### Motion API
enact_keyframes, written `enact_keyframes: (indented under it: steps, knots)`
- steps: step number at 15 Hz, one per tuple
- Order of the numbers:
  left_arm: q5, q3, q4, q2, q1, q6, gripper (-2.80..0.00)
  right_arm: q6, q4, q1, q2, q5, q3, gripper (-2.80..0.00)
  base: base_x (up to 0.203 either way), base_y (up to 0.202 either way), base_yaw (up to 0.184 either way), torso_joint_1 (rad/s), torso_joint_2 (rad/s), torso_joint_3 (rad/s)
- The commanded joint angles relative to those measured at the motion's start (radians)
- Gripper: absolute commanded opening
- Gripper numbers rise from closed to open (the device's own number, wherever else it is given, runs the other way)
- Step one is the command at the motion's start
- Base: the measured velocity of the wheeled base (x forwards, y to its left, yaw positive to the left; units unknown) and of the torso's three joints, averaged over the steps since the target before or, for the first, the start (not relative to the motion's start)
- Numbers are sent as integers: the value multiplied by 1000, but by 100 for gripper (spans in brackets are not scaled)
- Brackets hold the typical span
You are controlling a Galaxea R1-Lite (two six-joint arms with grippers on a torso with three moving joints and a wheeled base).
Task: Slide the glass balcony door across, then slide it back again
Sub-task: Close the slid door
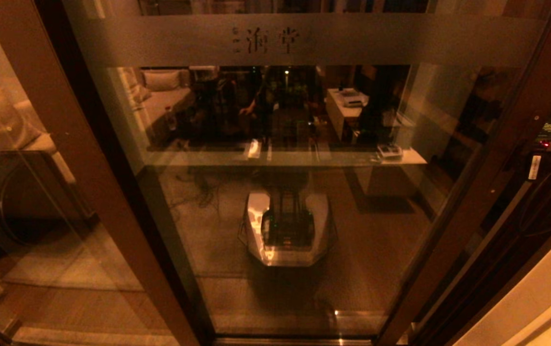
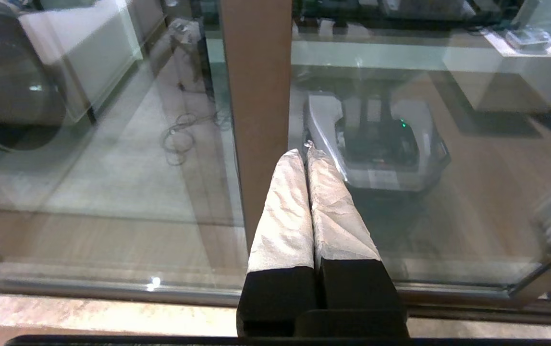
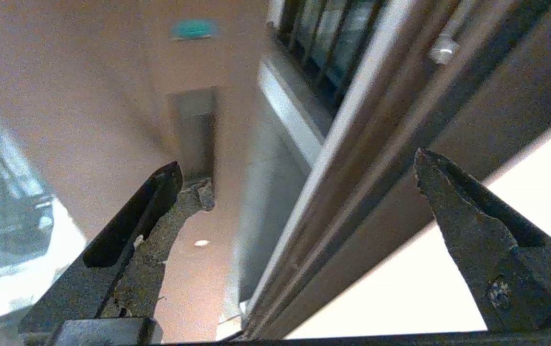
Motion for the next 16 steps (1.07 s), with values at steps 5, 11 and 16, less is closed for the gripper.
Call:
enact_keyframes:
  steps: [5,11,16]
  knots:
    - [0,1,-1,1,0,-1,-280,-8,4,-37,-65,-5,17,0,0,0,0,0,0,0]
    - [0,0,-1,1,0,-1,-280,-31,25,-64,-113,-12,29,0,0,0,0,0,0,0]
    - [0,-1,-1,1,0,-1,-280,-80,71,-116,-161,67,72,0,0,0,0,0,0,0]
